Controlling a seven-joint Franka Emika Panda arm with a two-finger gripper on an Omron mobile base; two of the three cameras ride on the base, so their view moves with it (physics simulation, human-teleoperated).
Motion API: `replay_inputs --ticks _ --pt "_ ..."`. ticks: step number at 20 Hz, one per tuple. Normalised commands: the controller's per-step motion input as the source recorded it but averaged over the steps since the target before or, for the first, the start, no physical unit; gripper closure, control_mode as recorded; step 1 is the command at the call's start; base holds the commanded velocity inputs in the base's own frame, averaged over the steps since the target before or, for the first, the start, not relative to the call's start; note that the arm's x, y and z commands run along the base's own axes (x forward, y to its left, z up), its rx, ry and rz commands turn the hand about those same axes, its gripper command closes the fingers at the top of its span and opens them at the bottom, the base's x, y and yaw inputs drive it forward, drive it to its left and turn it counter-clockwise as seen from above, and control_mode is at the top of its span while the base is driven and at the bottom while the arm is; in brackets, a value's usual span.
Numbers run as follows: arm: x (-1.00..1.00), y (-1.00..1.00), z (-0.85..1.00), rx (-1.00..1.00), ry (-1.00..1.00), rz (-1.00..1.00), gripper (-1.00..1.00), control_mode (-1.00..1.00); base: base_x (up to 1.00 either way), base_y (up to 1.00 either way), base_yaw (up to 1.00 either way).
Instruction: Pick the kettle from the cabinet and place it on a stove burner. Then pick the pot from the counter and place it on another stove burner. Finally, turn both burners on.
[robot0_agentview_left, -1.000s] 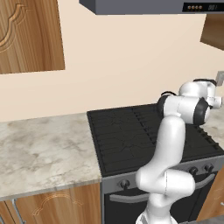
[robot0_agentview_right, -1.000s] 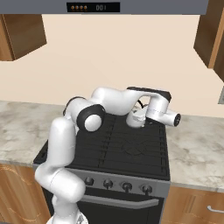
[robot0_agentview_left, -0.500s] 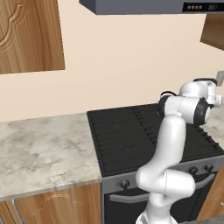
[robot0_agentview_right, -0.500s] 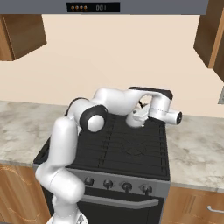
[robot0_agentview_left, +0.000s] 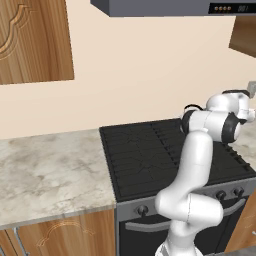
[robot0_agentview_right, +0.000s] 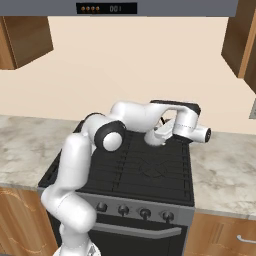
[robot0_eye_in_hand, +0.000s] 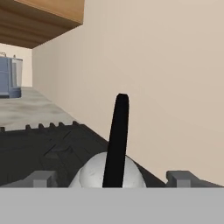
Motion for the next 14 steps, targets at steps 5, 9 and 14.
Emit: replay_inputs --ticks 5,9,14 --pt "0.0 -0.07 0.0 0.01 -0.03 0.03 -1.0 -1.0 0.0 0.0 0.0" --pt "-0.01 -0.07 0.0 0.01 -0.04 0.02 -1.0 -1.0 0.0 0.0 0.0" --pt "-0.13 -0.01 0.0 0.01 -0.07 0.03 -1.0 -1.0 0.0 0.0 0.0"
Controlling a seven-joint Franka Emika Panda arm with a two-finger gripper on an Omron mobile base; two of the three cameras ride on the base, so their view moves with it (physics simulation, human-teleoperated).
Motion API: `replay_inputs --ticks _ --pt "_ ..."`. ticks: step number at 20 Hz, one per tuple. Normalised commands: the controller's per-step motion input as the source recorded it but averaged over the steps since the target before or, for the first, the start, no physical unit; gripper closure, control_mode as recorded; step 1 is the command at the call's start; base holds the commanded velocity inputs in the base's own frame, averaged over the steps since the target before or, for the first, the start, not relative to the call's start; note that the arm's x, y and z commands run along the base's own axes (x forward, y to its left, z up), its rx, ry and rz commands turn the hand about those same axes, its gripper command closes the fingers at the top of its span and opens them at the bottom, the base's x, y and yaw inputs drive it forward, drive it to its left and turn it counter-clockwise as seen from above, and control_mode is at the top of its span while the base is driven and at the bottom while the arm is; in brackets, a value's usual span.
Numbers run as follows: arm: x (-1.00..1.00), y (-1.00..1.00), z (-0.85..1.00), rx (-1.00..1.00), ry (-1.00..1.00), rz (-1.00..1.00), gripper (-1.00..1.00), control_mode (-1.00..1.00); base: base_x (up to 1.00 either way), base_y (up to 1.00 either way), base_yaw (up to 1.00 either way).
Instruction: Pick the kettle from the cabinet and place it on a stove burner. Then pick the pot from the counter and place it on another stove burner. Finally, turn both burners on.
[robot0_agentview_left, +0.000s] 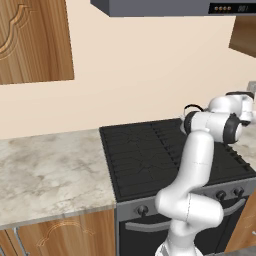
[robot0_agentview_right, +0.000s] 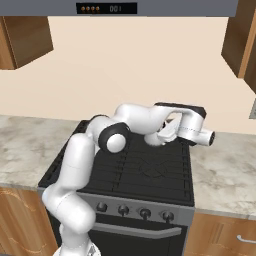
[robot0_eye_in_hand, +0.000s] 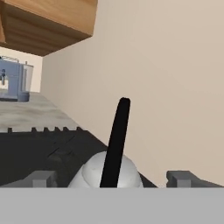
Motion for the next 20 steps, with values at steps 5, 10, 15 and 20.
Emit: replay_inputs --ticks 5,10,15,20 --pt "-0.29 0.0 0.0 0.0 -0.04 0.03 -1.0 -1.0 0.0 0.0 0.0" --pt "-0.29 0.0 0.01 0.0 -0.04 0.03 -1.0 -1.0 0.0 0.0 0.0" --pt "-0.31 0.0 0.11 0.0 -0.13 0.02 -1.0 -1.0 0.0 0.0 0.0" --pt "-0.4 0.12 0.27 -0.02 -0.22 0.02 -1.0 -1.0 0.0 0.0 0.0"
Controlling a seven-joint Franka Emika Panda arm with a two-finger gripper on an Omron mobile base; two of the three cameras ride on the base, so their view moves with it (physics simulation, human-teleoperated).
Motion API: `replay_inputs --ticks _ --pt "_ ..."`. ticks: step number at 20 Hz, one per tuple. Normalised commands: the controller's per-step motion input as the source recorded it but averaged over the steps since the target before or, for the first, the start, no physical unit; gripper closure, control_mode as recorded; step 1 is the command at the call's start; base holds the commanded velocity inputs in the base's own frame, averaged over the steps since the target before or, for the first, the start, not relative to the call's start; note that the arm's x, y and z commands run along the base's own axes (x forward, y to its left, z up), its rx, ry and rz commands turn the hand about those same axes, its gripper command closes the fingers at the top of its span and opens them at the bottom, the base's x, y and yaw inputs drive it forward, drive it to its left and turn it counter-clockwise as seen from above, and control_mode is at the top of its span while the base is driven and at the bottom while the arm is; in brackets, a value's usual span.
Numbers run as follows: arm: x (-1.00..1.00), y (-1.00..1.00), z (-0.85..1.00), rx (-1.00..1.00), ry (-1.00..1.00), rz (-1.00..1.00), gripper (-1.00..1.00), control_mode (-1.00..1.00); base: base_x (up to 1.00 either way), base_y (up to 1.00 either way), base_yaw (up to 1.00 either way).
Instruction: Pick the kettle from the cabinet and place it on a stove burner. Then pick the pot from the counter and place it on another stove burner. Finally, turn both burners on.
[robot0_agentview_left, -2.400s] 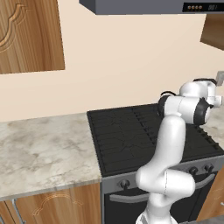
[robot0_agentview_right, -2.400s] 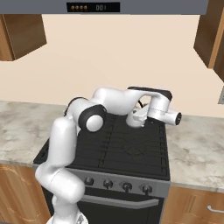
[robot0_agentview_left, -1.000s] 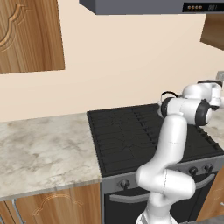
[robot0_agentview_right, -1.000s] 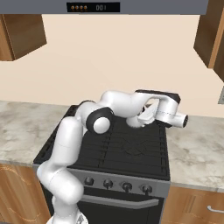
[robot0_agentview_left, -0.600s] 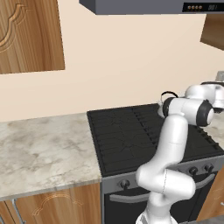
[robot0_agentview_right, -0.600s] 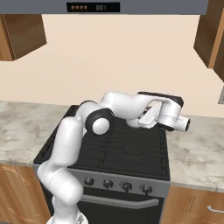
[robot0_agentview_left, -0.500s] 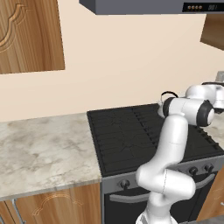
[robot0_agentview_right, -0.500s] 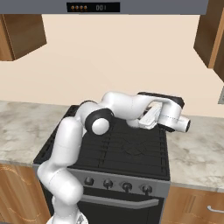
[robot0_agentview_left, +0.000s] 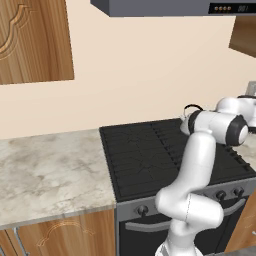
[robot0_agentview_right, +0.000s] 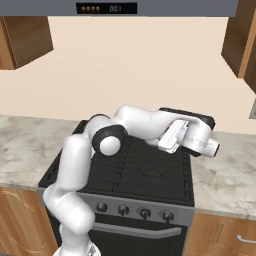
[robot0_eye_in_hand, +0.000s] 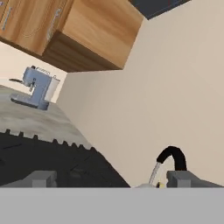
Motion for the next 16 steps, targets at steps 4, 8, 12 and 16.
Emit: replay_inputs --ticks 4,8,12,16 --pt "-0.41 0.27 0.42 -0.07 -0.22 0.0 -1.0 -1.0 0.0 0.0 0.0" --pt "-0.38 0.36 0.47 -0.1 -0.21 0.0 -1.0 -1.0 0.0 0.0 0.0" --pt "-0.39 0.35 0.44 -0.12 -0.21 0.0 -1.0 -1.0 0.0 0.0 0.0" --pt "-0.37 0.36 0.48 -0.14 -0.22 0.01 -1.0 -1.0 0.0 0.0 0.0"
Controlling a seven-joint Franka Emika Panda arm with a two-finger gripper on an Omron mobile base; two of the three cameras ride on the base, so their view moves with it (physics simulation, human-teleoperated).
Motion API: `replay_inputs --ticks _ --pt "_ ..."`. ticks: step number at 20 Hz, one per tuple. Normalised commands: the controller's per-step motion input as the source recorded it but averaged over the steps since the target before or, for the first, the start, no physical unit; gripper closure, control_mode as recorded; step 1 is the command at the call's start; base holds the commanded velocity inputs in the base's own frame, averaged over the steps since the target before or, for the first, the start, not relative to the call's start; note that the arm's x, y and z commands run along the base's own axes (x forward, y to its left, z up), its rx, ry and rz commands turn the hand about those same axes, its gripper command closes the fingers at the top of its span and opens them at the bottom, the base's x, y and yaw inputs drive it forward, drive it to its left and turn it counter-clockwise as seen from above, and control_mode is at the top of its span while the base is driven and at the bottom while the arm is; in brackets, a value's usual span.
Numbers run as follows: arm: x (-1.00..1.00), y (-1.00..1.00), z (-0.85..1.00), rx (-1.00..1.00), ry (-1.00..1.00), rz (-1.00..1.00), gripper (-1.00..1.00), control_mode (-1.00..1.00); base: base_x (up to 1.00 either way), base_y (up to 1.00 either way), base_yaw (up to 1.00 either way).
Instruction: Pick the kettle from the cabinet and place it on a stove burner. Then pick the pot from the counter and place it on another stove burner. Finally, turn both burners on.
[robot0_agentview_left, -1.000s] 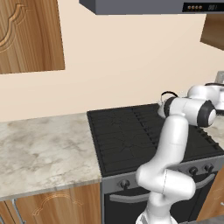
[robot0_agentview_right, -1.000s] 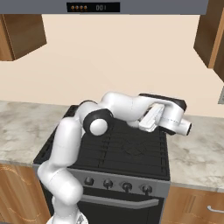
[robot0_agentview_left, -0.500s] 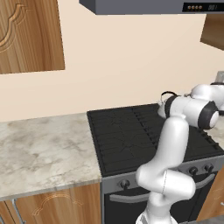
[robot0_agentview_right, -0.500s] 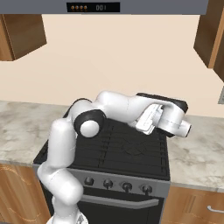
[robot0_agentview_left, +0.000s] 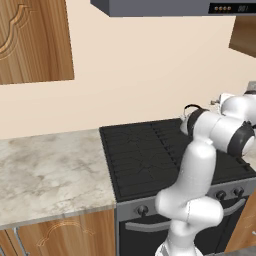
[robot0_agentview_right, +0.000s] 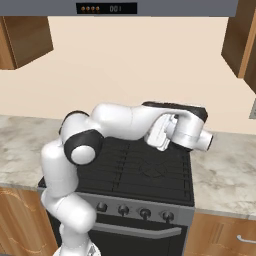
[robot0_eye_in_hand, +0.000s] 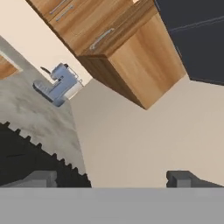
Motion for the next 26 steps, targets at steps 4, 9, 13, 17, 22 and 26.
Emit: replay_inputs --ticks 4,9,13,17,22,26 --pt "-0.33 0.44 0.49 -0.16 -0.21 0.02 -1.0 -1.0 0.0 0.0 0.0" --pt "-0.34 0.48 0.49 -0.19 -0.21 0.03 -1.0 -1.0 0.0 0.0 0.0" --pt "-0.4 0.5 0.4 -0.22 -0.2 0.03 -1.0 -1.0 0.0 0.0 0.0" --pt "-0.41 0.5 0.3 -0.22 -0.18 0.01 -1.0 -1.0 0.0 0.0 0.0" --pt "-0.5 0.44 0.14 -0.18 -0.18 -0.02 -1.0 -1.0 0.0 0.0 0.0" --pt "-0.54 0.4 0.02 -0.18 -0.23 -0.09 -1.0 -1.0 0.0 0.0 0.0"
